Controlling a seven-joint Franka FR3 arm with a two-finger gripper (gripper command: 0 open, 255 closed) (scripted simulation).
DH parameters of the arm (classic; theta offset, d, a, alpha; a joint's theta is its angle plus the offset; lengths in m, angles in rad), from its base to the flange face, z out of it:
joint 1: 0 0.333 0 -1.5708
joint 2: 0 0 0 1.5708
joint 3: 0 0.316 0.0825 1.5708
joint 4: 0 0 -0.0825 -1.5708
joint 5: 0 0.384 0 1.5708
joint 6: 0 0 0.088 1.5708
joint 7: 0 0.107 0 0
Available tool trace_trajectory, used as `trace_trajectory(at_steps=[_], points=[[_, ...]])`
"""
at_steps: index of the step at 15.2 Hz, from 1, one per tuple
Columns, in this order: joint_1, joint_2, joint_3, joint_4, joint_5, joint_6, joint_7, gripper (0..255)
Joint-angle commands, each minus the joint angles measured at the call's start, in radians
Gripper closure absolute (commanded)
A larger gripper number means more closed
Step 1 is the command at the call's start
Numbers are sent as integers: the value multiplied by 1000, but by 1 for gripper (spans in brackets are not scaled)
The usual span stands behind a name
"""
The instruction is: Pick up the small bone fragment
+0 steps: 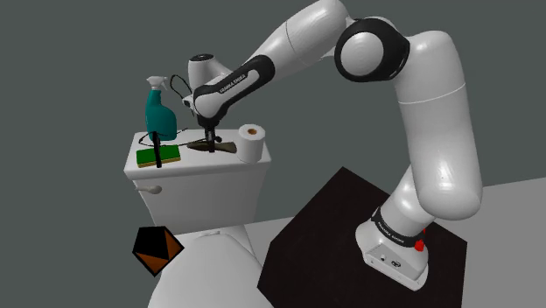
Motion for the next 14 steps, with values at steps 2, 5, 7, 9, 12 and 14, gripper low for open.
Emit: trace_trajectory(at_steps=[2,5,7,9,12,14], points=[[-2,-27,3,-2,3,-25,-3,255],[-3,-53,5,-1,7,-52,-6,255],[-4,-69,7,2,9,-70,-8,255],[-5,-85,8,5,11,-89,-11,255],[-6,-107,10,11,15,-118,-14,255],[-6,-108,10,12,15,-119,-14,255]])
